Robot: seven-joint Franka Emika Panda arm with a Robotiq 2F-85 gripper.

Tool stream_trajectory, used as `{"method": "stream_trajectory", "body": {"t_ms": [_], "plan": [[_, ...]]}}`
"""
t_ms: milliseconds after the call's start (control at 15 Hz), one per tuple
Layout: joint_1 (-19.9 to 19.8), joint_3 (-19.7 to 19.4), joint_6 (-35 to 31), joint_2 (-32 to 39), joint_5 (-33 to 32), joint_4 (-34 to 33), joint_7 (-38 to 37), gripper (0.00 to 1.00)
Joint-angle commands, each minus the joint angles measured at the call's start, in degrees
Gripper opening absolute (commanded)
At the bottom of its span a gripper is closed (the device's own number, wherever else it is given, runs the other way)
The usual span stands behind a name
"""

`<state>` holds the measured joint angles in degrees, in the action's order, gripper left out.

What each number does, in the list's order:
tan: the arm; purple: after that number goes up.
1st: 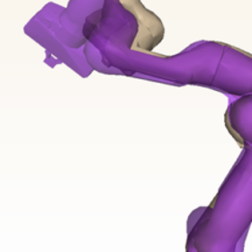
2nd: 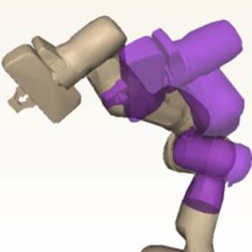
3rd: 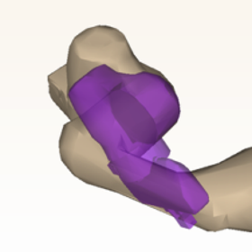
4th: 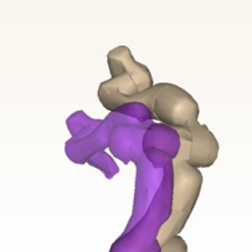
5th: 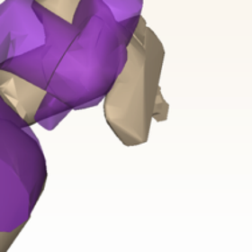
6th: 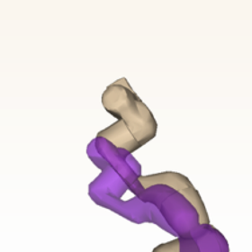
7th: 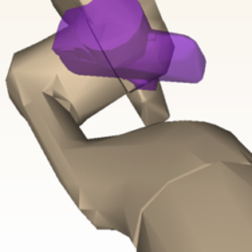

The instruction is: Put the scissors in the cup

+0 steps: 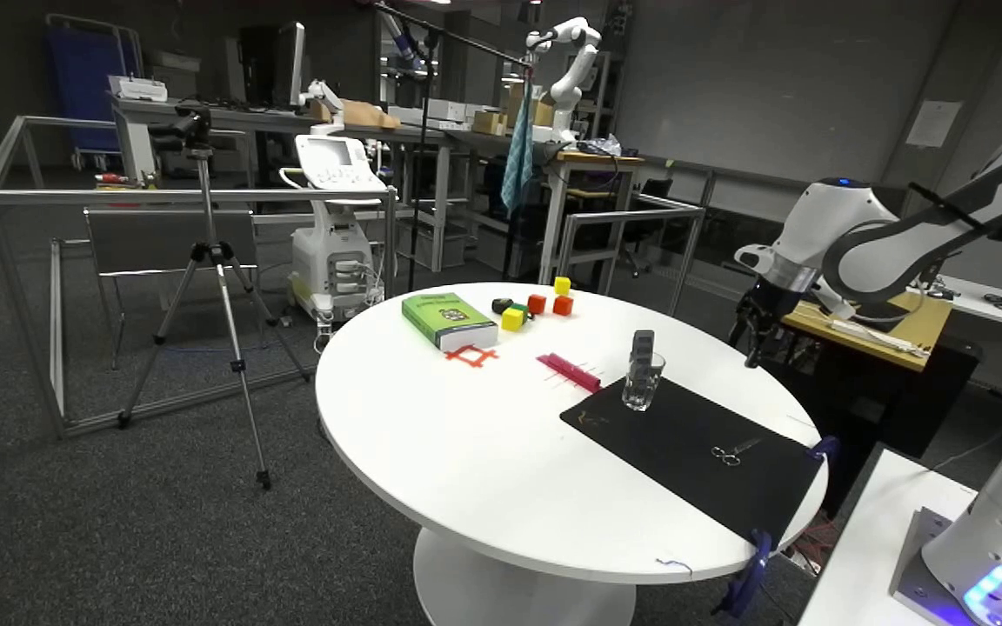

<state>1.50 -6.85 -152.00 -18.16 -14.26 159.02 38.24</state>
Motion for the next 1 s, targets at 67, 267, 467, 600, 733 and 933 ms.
{"method": "stream_trajectory", "body": {"t_ms": [67,267,467,600,733,933], "plan": [[2.85,-3.37,-1.72,3.78,1.93,0.18,16.36,1.00],[3.45,-2.99,-0.09,6.04,3.24,-0.22,25.94,1.00],[1.40,-1.05,0.06,5.97,2.65,0.07,23.70,1.00],[1.65,-0.98,0.06,6.26,2.67,0.02,24.09,1.00],[0.95,-0.46,0.73,7.18,-0.93,0.02,25.80,1.00],[2.08,-0.70,1.41,10.03,-0.17,0.14,35.32,1.00]]}}
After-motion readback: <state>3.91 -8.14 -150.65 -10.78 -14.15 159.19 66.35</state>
